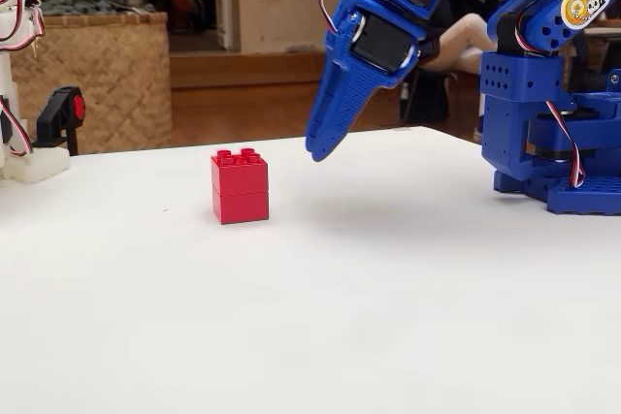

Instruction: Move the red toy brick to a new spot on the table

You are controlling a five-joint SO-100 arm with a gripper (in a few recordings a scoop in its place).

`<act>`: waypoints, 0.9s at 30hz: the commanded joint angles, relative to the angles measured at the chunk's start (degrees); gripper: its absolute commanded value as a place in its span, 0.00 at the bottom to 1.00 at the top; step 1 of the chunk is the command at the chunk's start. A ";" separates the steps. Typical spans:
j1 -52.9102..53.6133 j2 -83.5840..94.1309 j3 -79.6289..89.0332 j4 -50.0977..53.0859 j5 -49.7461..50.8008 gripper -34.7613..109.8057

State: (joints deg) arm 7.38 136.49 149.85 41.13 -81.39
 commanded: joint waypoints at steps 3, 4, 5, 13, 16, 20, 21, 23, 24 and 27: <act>2.46 -7.47 -10.37 -3.96 -0.26 0.39; 2.81 -8.53 -10.81 -4.92 -0.26 0.40; 3.16 -9.23 -10.90 -6.24 -0.26 0.41; 3.96 -13.10 -10.90 -11.51 0.79 0.44; 3.52 -14.24 -10.81 -12.66 2.64 0.45; 3.34 -16.44 -10.28 -14.68 4.48 0.45; 3.34 -16.96 -9.93 -15.29 4.57 0.45; 3.43 -18.28 -9.32 -16.35 4.66 0.45; 3.43 -18.98 -9.23 -16.52 4.75 0.45; 3.43 -21.09 -9.14 -17.31 5.80 0.45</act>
State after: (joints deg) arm 11.25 115.66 143.53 25.40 -76.20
